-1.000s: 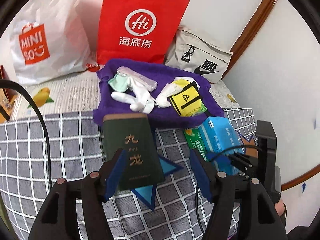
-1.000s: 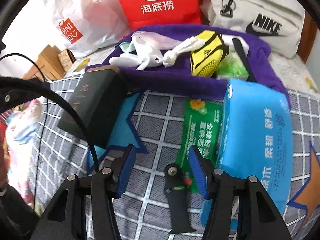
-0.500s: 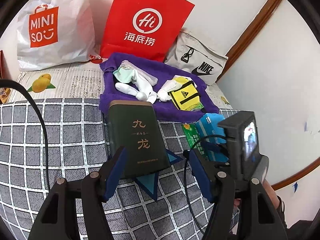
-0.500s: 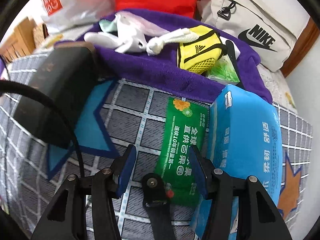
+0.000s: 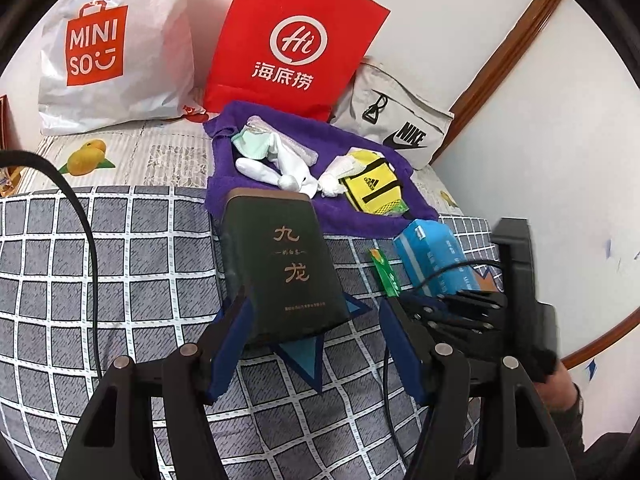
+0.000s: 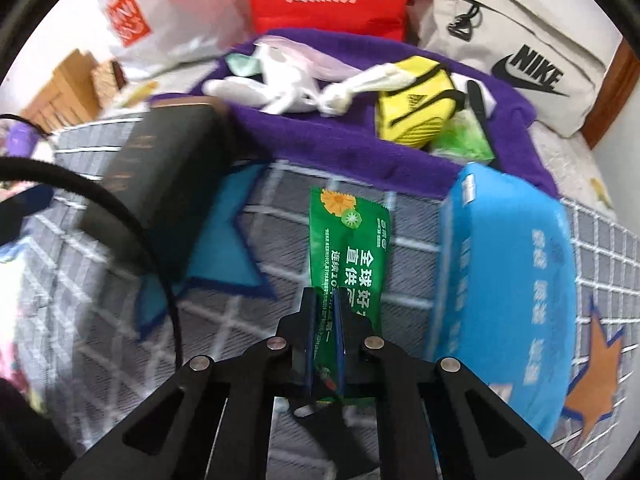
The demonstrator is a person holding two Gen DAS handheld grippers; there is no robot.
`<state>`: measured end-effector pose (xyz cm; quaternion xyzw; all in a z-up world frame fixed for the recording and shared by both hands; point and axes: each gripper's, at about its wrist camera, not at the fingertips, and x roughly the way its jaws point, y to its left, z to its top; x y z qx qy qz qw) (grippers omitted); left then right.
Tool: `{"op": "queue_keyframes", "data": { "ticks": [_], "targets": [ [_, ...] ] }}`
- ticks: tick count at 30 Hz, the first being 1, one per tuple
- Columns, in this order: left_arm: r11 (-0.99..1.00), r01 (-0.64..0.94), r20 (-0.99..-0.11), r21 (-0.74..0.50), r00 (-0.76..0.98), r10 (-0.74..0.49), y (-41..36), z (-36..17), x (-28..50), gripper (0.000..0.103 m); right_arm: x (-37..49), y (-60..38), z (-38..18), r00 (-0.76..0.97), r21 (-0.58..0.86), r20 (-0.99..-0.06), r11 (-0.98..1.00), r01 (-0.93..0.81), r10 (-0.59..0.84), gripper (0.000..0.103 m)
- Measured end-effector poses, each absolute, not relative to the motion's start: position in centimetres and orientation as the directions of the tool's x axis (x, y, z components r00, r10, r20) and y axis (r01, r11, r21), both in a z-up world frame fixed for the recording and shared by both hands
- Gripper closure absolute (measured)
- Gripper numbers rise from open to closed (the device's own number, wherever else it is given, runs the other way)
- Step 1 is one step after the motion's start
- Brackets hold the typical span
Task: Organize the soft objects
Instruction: 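Reach the right tool down to the green fruit-print packet on the cover, then close the right tool on the green packet and lift it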
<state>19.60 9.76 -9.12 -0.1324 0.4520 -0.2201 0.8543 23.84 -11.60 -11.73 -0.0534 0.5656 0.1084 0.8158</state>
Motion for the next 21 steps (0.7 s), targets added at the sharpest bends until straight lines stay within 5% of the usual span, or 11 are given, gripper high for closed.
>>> {"op": "queue_keyframes", "data": {
  "ticks": [11, 13, 15, 21],
  "targets": [
    [0.873, 0.246, -0.725, -0.42, 0.488, -0.486, 9.7, -9.4, 19.9, 0.039, 22.1, -8.0, -12.4, 0.287, 0.044, -0.944, 0.925, -0.377, 0.162, 0.09],
    [0.875, 0.243, -0.729, -0.419, 0.485, -0.484, 9.7, -9.4, 19.9, 0.039, 22.2, -8.2, -12.4, 0.296, 0.035, -0.942, 0.926, -0.376, 0.156, 0.075],
    [0.878, 0.242, -0.737, -0.412, 0.479, -0.477, 9.5, -9.5, 19.9, 0.039, 21.8, -8.4, -12.2, 0.324, 0.013, -0.935, 0.927, -0.374, 0.144, 0.046],
    [0.888, 0.244, -0.754, -0.391, 0.469, -0.461, 8.9, -9.4, 19.4, 0.039, 22.5, -9.4, -13.2, 0.322, 0.036, -0.934, 0.938, -0.344, 0.154, 0.044]
  ]
}}
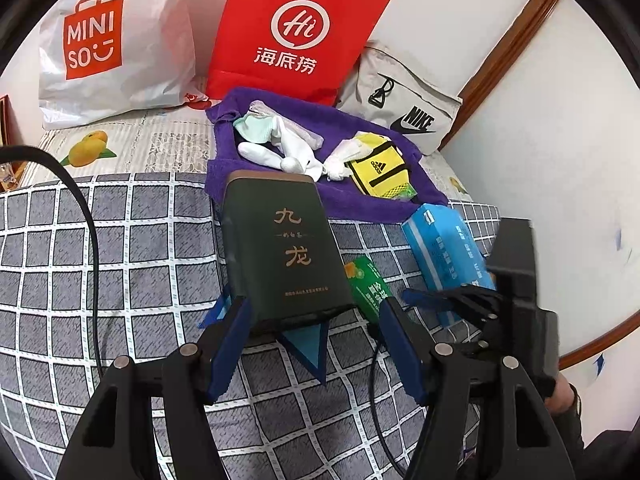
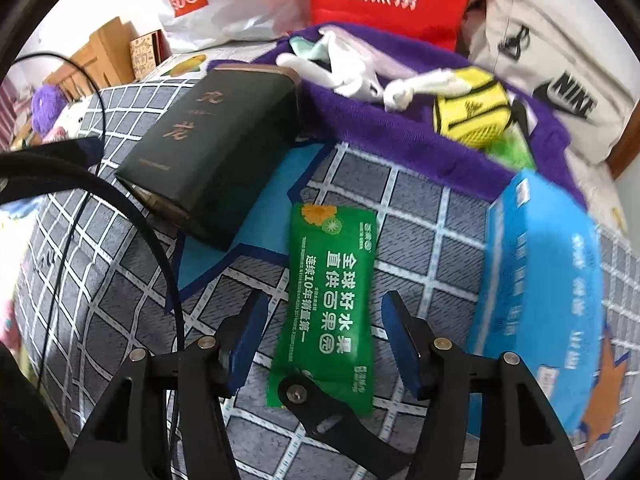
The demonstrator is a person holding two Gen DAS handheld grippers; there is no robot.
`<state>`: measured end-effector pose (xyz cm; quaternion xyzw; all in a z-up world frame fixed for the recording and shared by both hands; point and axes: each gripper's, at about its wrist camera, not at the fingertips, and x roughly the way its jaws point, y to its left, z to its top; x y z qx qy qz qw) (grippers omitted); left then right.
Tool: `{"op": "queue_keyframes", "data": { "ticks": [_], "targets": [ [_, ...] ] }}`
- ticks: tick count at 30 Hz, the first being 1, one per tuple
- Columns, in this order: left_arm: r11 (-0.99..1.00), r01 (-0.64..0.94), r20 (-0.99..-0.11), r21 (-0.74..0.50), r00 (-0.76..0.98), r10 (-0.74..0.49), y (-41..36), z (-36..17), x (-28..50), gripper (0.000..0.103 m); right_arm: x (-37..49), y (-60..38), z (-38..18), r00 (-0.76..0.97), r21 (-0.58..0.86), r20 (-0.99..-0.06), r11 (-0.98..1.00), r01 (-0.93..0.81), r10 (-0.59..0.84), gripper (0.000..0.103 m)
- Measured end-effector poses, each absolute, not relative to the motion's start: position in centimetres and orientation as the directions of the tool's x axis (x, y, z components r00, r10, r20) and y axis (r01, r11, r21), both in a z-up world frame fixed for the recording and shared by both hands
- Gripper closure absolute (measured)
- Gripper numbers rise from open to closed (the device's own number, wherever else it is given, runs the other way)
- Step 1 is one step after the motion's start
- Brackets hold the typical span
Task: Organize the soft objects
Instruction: 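Close the right tool on the green packet and lift it, then lower the left tool onto the black strap and close on it while the right tool holds the packet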
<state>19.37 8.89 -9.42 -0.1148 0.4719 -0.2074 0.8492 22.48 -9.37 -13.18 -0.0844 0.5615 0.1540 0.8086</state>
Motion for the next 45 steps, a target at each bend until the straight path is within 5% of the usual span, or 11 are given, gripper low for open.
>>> {"op": "queue_keyframes", "data": {
  "ticks": [4, 6, 9, 30, 45],
  "targets": [
    [0.898, 0.233, -0.766, -0.374, 0.469, -0.44, 8.9, -9.2, 18.7, 0.039, 22.9, -9.6, -14.3, 0.323, 0.072, -0.929, 0.944, -0.322, 0.181, 0.048],
    [0.905, 0.22, -0.774, -0.365, 0.469, -0.426, 9.0, -9.2, 18.2, 0.039, 22.6, -9.4, -14.2, 0.348, 0.042, -0.923, 0.941, -0.335, 0.164, 0.066],
    [0.911, 0.2, -0.781, -0.361, 0.468, -0.413, 9.1, -9.2, 17.6, 0.039, 22.2, -9.6, -13.9, 0.351, 0.075, -0.914, 0.933, -0.351, 0.205, 0.076],
    [0.899, 0.301, -0.832, -0.317, 0.367, -0.416, 1.7, -12.2, 13.1, 0.039, 19.2, -16.4, -4.6, 0.539, 0.22, -0.766, 0.931, -0.293, 0.351, 0.077],
    [0.851, 0.524, -0.893, -0.03, 0.369, -0.258, -7.7, -16.3, 14.1, 0.039, 13.0, -27.1, -4.9, 0.599, 0.184, -0.769, 0.975, -0.124, 0.221, 0.077]
  ]
}}
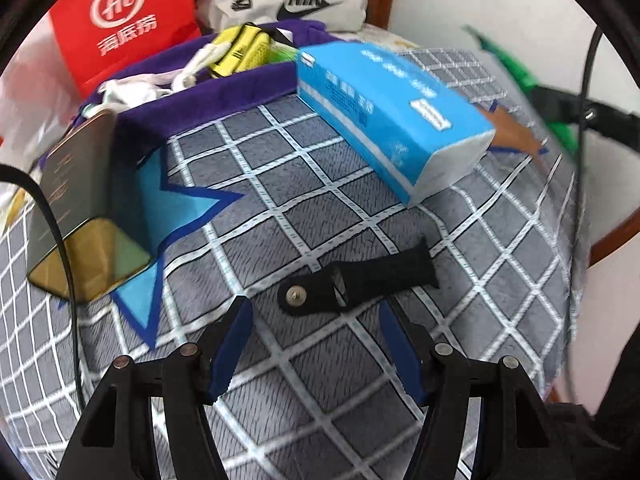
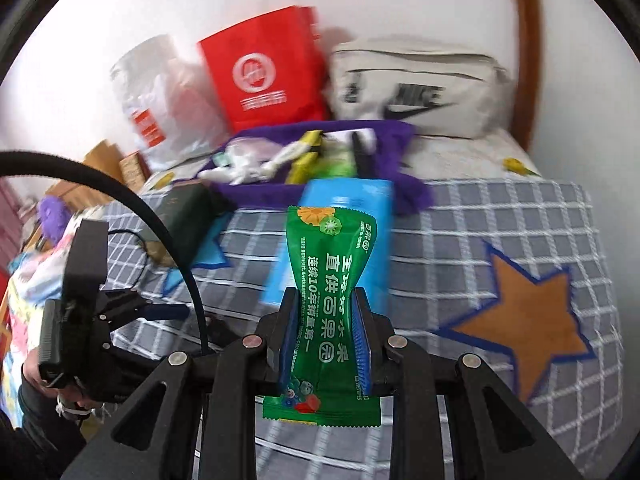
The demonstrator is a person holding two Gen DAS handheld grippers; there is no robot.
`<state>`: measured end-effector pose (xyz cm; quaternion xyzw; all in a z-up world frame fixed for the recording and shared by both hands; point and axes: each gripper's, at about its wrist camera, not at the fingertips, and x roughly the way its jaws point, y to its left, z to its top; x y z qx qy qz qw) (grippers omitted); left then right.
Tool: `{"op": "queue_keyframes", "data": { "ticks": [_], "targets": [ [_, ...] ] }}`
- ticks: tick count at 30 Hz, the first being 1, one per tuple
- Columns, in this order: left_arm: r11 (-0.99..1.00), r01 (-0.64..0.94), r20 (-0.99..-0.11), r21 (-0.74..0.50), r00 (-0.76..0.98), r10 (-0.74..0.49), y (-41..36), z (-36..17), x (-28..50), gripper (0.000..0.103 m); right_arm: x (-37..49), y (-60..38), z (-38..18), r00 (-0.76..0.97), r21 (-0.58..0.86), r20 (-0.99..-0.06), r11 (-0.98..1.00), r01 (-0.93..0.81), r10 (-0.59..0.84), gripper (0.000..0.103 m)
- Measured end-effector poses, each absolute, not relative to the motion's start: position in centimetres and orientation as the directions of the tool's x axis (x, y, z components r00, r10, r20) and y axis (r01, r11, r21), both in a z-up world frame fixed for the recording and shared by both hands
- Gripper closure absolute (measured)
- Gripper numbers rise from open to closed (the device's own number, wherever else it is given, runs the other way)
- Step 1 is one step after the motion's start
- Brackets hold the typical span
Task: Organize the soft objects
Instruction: 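Lower the left tool onto the black strap and close on it while the right tool holds the packet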
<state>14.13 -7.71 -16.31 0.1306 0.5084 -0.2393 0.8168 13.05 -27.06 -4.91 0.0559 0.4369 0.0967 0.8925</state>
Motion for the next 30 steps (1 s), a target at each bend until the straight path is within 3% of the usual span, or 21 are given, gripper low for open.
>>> {"op": "queue_keyframes", "data": {
  "ticks": [8, 11, 16, 21, 23, 25, 26, 29, 30],
  "targets": [
    [0.792, 0.609, -0.886, 0.038, 0.387, -0.255, -10.7, -16.3, 14.4, 0.041, 12.5, -30.2, -5.9, 0.597, 0.201, -0.78, 0.979, -0.044, 0.187, 0.077],
    [0.791, 0.612, -0.884, -0.013, 0.362, -0.295, -10.7, -16.1, 14.7, 0.062, 12.6, -30.5, -6.2, 0.6, 0.214, -0.778, 0.976, -0.031, 0.19, 0.077],
    [0.812, 0.576, -0.889, -0.095, 0.318, -0.329, -9.2, -15.3, 14.7, 0.085, 12.8, -31.0, -6.3, 0.597, 0.225, -0.778, 0.974, -0.027, 0.196, 0.077],
    [0.791, 0.604, -0.898, -0.092, 0.293, -0.328, -9.0, -15.4, 14.3, 0.083, 12.7, -31.1, -6.5, 0.592, 0.244, -0.776, 0.969, -0.037, 0.218, 0.077],
    [0.776, 0.626, -0.908, -0.074, 0.28, -0.313, -9.8, -15.8, 14.4, 0.07, 12.9, -30.9, -6.8, 0.588, 0.249, -0.777, 0.968, -0.042, 0.225, 0.077],
    [0.758, 0.649, -0.91, -0.062, 0.276, -0.31, -10.8, -16.0, 14.5, 0.049, 13.1, -30.8, -7.0, 0.581, 0.255, -0.779, 0.966, -0.05, 0.236, 0.077],
    [0.748, 0.662, -0.91, -0.049, 0.28, -0.307, -11.3, -16.1, 14.2, 0.046, 13.1, -30.7, -7.1, 0.58, 0.257, -0.779, 0.965, -0.052, 0.239, 0.077],
    [0.709, 0.703, -0.905, 0.047, 0.33, -0.267, -12.3, -16.5, 12.8, 0.049, 12.9, -30.8, -7.1, 0.58, 0.258, -0.779, 0.965, -0.054, 0.24, 0.077],
    [0.7, 0.713, -0.907, 0.03, 0.315, -0.281, -12.2, -16.4, 12.7, 0.065, 12.9, -30.8, -7.1, 0.58, 0.259, -0.779, 0.965, -0.051, 0.239, 0.077]
  ]
}}
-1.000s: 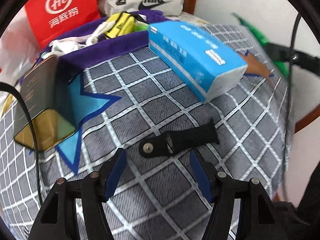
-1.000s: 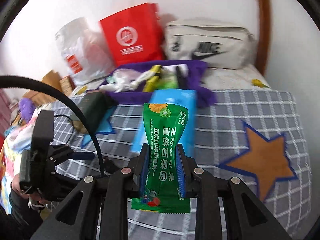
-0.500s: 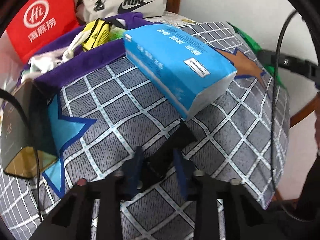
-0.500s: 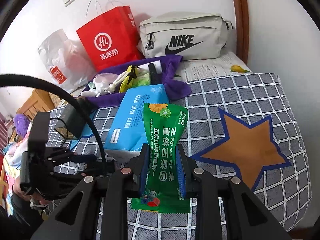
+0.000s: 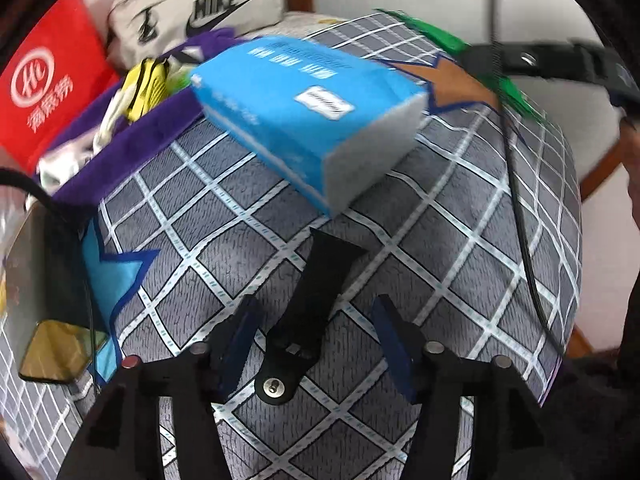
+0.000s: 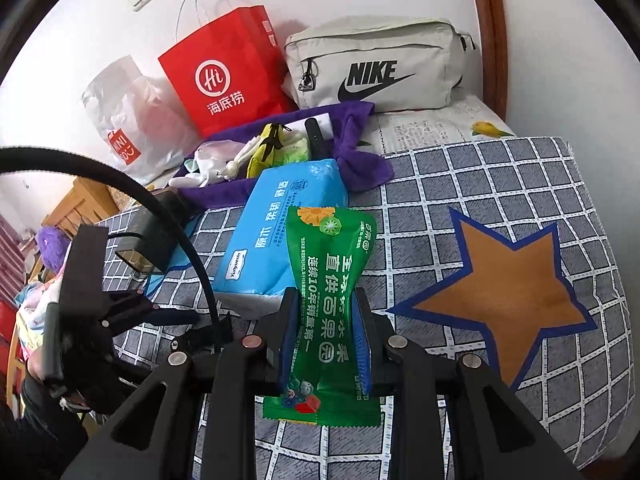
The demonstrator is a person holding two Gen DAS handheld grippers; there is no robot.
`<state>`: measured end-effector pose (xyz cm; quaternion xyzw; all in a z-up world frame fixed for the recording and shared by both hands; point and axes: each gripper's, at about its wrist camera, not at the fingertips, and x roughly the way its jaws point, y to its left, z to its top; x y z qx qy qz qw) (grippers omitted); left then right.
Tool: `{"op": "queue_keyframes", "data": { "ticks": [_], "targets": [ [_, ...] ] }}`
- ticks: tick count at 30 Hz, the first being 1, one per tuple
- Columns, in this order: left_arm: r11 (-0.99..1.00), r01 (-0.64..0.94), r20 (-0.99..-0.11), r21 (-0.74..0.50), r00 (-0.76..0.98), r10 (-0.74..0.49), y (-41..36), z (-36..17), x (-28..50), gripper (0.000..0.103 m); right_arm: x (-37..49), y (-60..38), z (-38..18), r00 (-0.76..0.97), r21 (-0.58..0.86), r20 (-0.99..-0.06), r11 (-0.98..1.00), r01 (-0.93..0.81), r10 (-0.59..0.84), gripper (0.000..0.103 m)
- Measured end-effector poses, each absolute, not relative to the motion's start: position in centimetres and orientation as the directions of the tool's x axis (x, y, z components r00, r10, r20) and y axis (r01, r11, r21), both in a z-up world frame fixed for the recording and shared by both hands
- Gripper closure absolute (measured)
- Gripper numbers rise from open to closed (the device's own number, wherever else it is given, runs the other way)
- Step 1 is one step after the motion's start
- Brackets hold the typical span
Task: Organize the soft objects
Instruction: 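Lower the left tool onto the black strap and close on it while the right tool holds the packet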
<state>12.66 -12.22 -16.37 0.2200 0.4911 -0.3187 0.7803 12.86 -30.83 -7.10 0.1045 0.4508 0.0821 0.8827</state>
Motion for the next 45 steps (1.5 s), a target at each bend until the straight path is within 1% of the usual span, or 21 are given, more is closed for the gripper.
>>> {"op": "queue_keyframes", "data": {
  "ticks": [1, 2, 3, 6, 8, 9, 10, 11, 12, 14, 15, 16, 19, 22, 25, 37, 39, 40, 45],
  "targets": [
    [0.699, 0.715, -0.909, 0.013, 0.301, -0.29, -11.9, -16.3, 12.5, 0.077, 12.8, -30.9, -7.1, 0.58, 0.259, -0.779, 0.965, -0.047, 0.238, 0.077],
    [0.702, 0.712, -0.912, 0.001, 0.289, -0.292, -11.7, -16.1, 12.6, 0.081, 12.7, -31.0, -7.1, 0.58, 0.26, -0.78, 0.965, -0.045, 0.237, 0.077],
    [0.707, 0.707, -0.916, -0.007, 0.28, -0.289, -11.4, -16.1, 12.5, 0.082, 12.6, -31.0, -7.1, 0.58, 0.259, -0.78, 0.965, -0.043, 0.235, 0.077],
    [0.707, 0.708, -0.916, 0.003, 0.286, -0.282, -11.1, -16.1, 12.1, 0.081, 12.7, -31.1, -7.1, 0.578, 0.259, -0.781, 0.965, -0.044, 0.236, 0.077],
    [0.707, 0.707, -0.915, -0.001, 0.284, -0.286, -11.4, -16.2, 12.0, 0.072, 12.7, -30.9, -7.2, 0.576, 0.262, -0.781, 0.964, -0.047, 0.241, 0.077],
    [0.705, 0.709, -0.915, -0.008, 0.28, -0.291, -11.6, -16.2, 12.0, 0.063, 12.8, -30.7, -7.2, 0.575, 0.262, -0.782, 0.964, -0.05, 0.243, 0.077],
    [0.704, 0.71, -0.914, -0.007, 0.281, -0.293, -11.7, -16.3, 11.8, 0.059, 12.9, -30.5, -7.2, 0.572, 0.262, -0.783, 0.963, -0.056, 0.246, 0.077],
    [0.704, 0.71, -0.909, 0.008, 0.298, -0.29, -12.0, -16.4, 11.7, 0.058, 12.9, -30.3, -7.2, 0.57, 0.261, -0.783, 0.963, -0.06, 0.248, 0.077],
    [0.704, 0.71, -0.907, 0.015, 0.307, -0.29, -12.2, -16.5, 11.9, 0.059, 12.8, -30.0, -7.2, 0.568, 0.261, -0.784, 0.963, -0.066, 0.251, 0.077],
    [0.723, 0.691, -0.901, 0.006, 0.317, -0.296, -12.1, -16.5, 12.1, 0.066, 12.7, -29.7, -7.1, 0.566, 0.26, -0.784, 0.963, -0.077, 0.257, 0.077],
    [0.732, 0.681, -0.898, 0.01, 0.328, -0.293, -11.9, -16.4, 12.3, 0.075, 12.7, -29.6, -7.0, 0.566, 0.258, -0.783, 0.963, -0.081, 0.258, 0.077],
    [0.738, 0.675, -0.897, 0.004, 0.328, -0.295, -11.7, -16.3, 12.5, 0.082, 12.6, -29.4, -6.9, 0.566, 0.257, -0.783, 0.963, -0.085, 0.26, 0.077],
    [0.754, 0.655, -0.898, -0.046, 0.303, -0.318, -10.9, -16.2, 13.1, 0.083, 12.7, -29.2, -6.6, 0.56, 0.253, -0.786, 0.963, -0.094, 0.262, 0.077],
    [0.764, 0.644, -0.899, -0.04, 0.31, -0.308, -10.4, -16.1, 13.0, 0.083, 12.8, -28.9, -6.1, 0.556, 0.238, -0.791, 0.966, -0.102, 0.254, 0.077],
    [0.775, 0.629, -0.897, -0.061, 0.307, -0.319, -9.6, -15.8, 13.0, 0.083, 13.0, -28.6, -5.5, 0.559, 0.233, -0.789, 0.966, -0.11, 0.254, 0.077],
    [0.817, 0.561, -0.849, -0.133, 0.362, -0.386, -6.1, -11.8, 14.6, 0.085, 15.3, -26.2, -4.1, 0.556, 0.242, -0.776, 0.955, -0.173, 0.298, 0.077],
    [0.824, 0.55, -0.843, -0.132, 0.376, -0.386, -5.9, -11.3, 15.5, 0.088, 15.9, -26.0, -3.9, 0.555, 0.243, -0.774, 0.953, -0.183, 0.304, 0.077],
    [0.826, 0.545, -0.838, -0.144, 0.377, -0.395, -5.6, -11.0, 16.0, 0.094, 16.1, -25.8, -3.8, 0.555, 0.242, -0.773, 0.952, -0.187, 0.306, 0.077],
    [0.822, 0.536, -0.821, -0.191, 0.372, -0.433, -4.9, -10.6, 17.5, 0.097, 17.3, -25.0, -3.4, 0.551, 0.246, -0.768, 0.945, -0.214, 0.325, 0.077]
  ]
}}
